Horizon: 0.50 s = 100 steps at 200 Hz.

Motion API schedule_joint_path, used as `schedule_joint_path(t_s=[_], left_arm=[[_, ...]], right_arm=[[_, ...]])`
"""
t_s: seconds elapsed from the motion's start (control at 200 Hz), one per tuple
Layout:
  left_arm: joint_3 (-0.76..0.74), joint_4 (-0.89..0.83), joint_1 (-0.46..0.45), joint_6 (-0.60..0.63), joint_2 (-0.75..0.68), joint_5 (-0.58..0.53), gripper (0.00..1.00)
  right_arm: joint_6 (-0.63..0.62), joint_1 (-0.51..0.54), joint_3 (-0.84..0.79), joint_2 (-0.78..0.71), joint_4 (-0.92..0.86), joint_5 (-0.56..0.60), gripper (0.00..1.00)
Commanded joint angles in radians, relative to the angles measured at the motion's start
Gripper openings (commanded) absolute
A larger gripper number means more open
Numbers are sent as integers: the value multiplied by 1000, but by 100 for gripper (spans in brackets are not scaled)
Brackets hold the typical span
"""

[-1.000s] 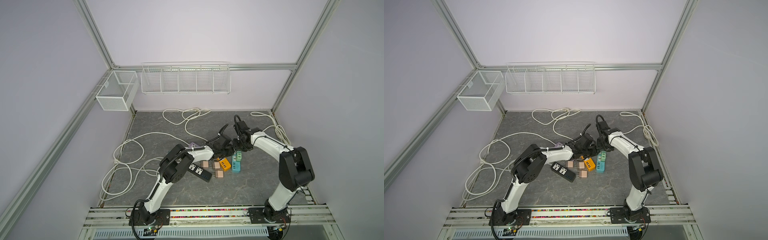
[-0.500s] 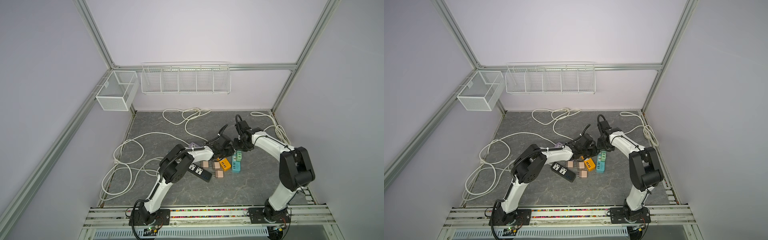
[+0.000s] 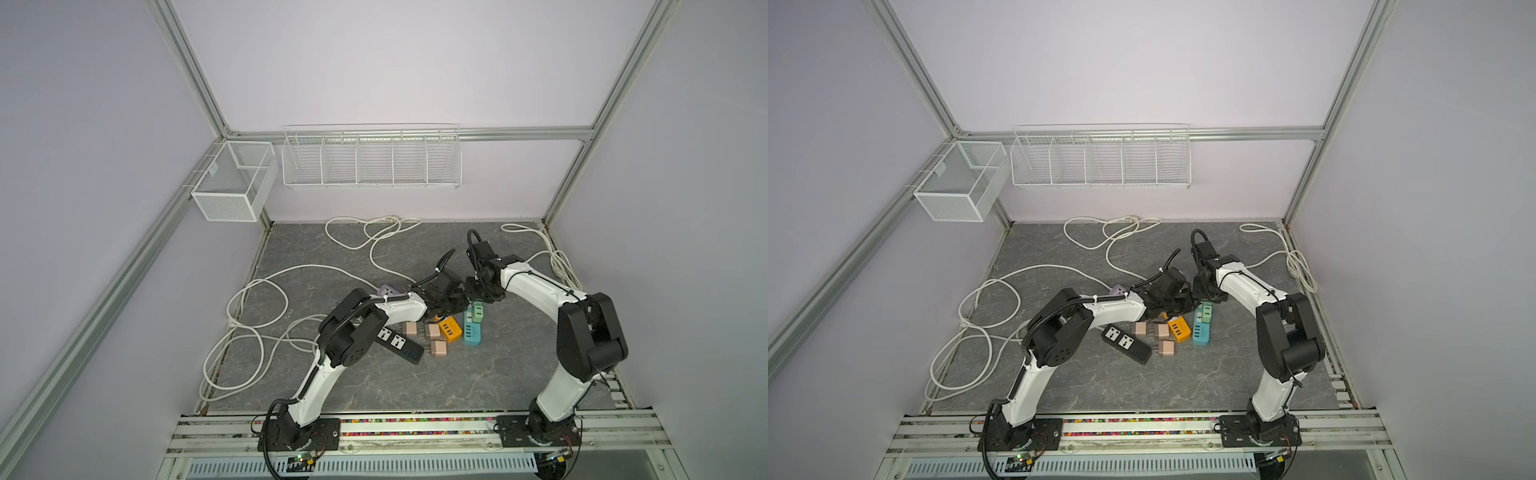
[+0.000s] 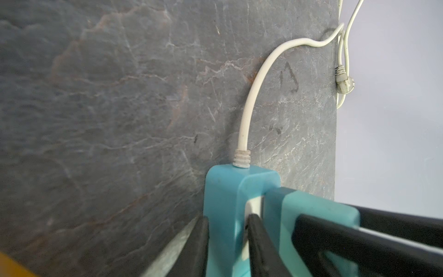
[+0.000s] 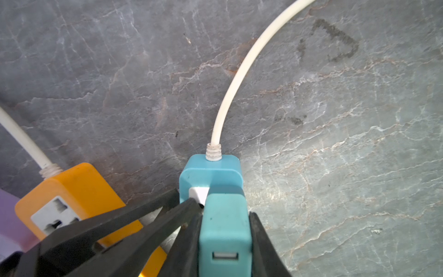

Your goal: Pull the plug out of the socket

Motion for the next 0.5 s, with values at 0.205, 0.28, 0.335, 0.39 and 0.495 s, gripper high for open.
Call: schedule_joint_path(t_s=[0.205, 0.28, 0.335, 0.39, 0.495], left_arm=[[-95, -264, -11, -8, 84, -46, 28], [-96, -264, -11, -7, 88, -47, 28], [-94, -265, -11, -5, 90, -46, 28], [-95, -264, -11, -8, 91, -43, 28], [-98, -263, -11, -10, 88, -48, 28]], right_arm=[[-8, -26, 4, -30, 23, 27, 9], [-2, -48, -27, -49, 32, 16, 9], [11, -48, -31, -51, 36, 19, 9], [22, -43, -26, -41, 56, -19, 8], [39, 12, 20, 6, 65, -38, 7]])
